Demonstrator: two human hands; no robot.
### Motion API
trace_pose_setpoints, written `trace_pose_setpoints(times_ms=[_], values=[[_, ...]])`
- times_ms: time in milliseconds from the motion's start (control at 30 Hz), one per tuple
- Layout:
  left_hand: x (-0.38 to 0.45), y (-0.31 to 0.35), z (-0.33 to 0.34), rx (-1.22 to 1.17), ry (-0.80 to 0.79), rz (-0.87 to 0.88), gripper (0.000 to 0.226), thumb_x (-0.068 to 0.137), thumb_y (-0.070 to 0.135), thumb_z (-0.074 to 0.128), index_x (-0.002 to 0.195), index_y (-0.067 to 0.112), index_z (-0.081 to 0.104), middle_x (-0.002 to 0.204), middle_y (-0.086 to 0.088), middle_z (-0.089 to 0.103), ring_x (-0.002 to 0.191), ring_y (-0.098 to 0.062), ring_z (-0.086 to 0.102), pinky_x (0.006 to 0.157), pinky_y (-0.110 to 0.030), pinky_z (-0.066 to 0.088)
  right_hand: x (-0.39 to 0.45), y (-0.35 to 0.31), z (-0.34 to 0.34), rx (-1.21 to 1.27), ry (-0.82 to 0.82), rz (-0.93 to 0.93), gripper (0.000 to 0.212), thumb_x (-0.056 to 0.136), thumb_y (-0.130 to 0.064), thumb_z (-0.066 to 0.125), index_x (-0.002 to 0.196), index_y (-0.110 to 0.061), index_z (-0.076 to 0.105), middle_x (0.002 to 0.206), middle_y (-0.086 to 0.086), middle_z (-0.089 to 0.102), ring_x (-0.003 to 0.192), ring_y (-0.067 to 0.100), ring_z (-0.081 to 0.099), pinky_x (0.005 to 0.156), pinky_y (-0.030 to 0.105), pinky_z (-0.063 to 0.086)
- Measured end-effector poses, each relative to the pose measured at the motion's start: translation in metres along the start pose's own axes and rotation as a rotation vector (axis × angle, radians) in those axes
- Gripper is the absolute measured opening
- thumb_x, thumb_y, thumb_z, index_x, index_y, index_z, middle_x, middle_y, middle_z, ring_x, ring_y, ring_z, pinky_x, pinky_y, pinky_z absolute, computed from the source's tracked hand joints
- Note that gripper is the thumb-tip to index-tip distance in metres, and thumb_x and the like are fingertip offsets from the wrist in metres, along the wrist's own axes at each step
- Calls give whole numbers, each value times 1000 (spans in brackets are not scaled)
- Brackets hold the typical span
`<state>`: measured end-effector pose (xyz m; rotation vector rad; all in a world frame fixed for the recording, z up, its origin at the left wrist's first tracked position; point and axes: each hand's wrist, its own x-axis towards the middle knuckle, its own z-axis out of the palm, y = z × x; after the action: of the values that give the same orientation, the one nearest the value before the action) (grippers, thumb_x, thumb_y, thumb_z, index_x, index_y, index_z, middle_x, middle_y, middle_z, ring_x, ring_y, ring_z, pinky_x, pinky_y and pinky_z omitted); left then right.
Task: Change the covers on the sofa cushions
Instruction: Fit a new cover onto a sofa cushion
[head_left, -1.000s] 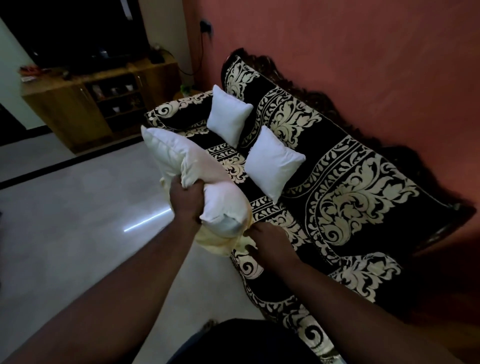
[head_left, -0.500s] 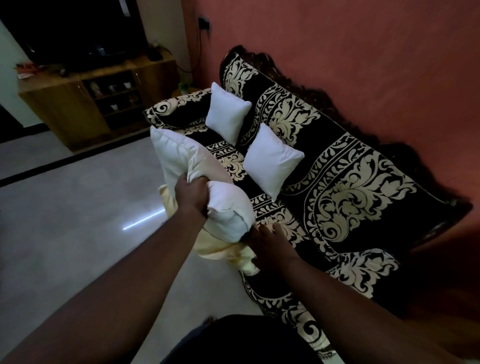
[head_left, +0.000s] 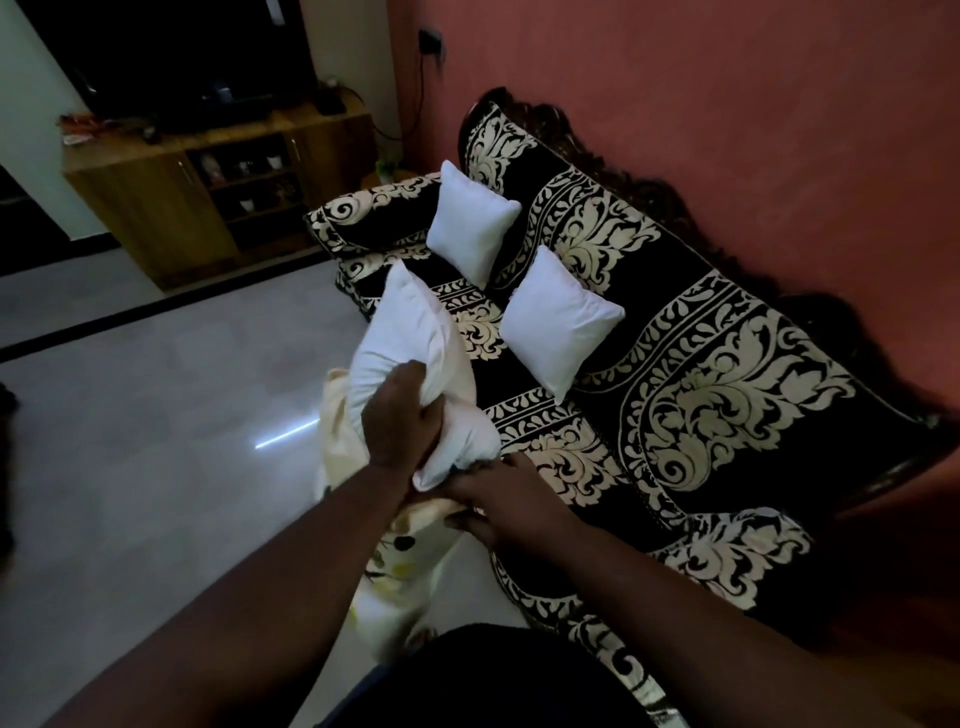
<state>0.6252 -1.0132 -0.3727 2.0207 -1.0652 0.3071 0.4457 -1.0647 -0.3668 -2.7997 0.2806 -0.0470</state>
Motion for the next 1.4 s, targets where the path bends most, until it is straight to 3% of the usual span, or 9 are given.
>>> trace_pose_setpoints(times_ms=[100,233,367,567,667,733,833,1033,1400], values=[[-9,-18,-12,2,-190,53,20,84,29,49,99,16,49,87,-17,65,73,-36,63,57,-39,49,0,10,-24,35,22,7,30,86,-45,63,113,-34,61,102,-2,69,96,26,63,78,39,48],[-13,-12,-22,-310,-373,-520,34,93,47,51,98,19,70,99,-8,71,92,-28,66,80,-41,49,-5,21,-35,-59,-32,-15,26,83,-45,66,106,-33,64,107,-4,65,101,24,63,76,39,51],[4,-2,-20,-208,-555,-459,47,79,52,66,112,23,51,94,-2,66,91,-28,64,68,-35,47,-13,13,-10,-242,-75,-98,27,80,-41,71,106,-34,67,94,-6,72,88,27,64,69,37,48],[3,25,-25,-464,-1099,-995,46,88,47,73,117,13,61,92,-1,65,84,-14,68,49,-23,49,-21,5,25,-364,-163,-132,24,73,-21,65,94,-32,66,94,-9,69,89,25,60,71,40,43],[-6,25,3,-375,-931,-1057,80,75,39,87,134,-1,50,114,-16,66,104,-29,68,63,-30,56,-15,9,32,-300,-132,-4,25,72,-28,73,96,-36,72,93,-10,72,88,23,67,67,38,49],[-18,24,18,-276,-805,-1014,103,60,39,93,141,2,39,130,-20,57,113,-33,63,80,-37,57,-14,13,29,-190,-94,137,32,76,-29,72,107,-36,73,107,-8,71,99,20,68,73,34,52],[-41,28,26,-161,-640,-682,75,57,29,84,119,12,45,110,-11,62,96,-27,62,76,-39,55,-21,16,16,-21,-221,245,40,90,-40,66,129,-32,63,127,-3,61,113,20,61,80,29,43],[-64,-2,19,50,-594,-36,49,80,29,72,121,14,49,107,-12,61,95,-35,58,72,-39,50,-11,4,-8,47,-79,146,20,89,-36,63,109,-37,66,113,-10,66,105,15,62,75,34,52],[-17,17,19,-224,-956,-135,67,73,23,77,133,19,47,89,-1,63,78,-21,62,59,-20,43,-48,36,8,-152,-423,309,61,78,-66,70,126,-31,62,121,1,66,115,25,59,93,39,47]])
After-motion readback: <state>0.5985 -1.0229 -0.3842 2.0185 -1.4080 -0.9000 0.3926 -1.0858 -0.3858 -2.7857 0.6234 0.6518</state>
